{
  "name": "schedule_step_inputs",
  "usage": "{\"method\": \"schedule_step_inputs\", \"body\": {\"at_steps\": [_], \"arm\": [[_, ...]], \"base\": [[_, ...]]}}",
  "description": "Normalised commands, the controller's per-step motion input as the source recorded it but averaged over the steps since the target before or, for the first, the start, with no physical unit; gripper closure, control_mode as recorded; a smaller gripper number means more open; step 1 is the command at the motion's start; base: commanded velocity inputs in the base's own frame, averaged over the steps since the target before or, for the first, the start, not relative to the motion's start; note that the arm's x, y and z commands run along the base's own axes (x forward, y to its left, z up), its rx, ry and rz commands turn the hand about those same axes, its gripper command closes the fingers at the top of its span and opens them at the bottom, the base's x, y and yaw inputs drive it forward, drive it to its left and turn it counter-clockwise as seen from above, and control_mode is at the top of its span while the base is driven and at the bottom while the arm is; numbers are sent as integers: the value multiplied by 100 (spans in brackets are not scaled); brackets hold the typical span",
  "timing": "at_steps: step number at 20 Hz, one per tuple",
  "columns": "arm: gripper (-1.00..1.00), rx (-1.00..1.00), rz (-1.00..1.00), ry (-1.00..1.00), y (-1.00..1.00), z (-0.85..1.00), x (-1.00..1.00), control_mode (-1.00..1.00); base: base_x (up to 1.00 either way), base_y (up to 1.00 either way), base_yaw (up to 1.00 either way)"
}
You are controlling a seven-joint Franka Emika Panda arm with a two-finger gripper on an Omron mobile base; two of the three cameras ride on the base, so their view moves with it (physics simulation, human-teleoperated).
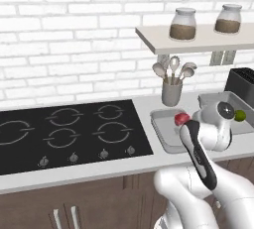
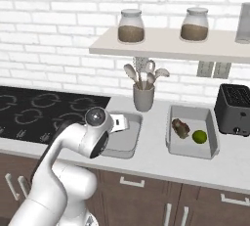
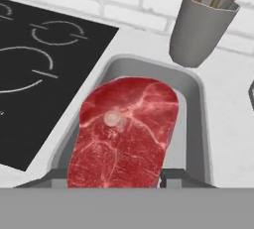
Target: Place one lime and one steak in each tupperware on the nearby counter, to pack two identical lunches.
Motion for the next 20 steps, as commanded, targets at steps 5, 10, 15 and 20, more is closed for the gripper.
{"method": "schedule_step_inputs", "body": {"at_steps": [5,10,15,20], "arm": [[100,0,9,3,0,-7,12,-100],[100,0,11,7,0,-45,30,-100],[100,0,12,1,1,-38,35,-100],[-100,0,13,0,0,-30,36,-100]], "base": [[0,0,0],[0,0,0],[0,0,0],[0,0,0]]}}
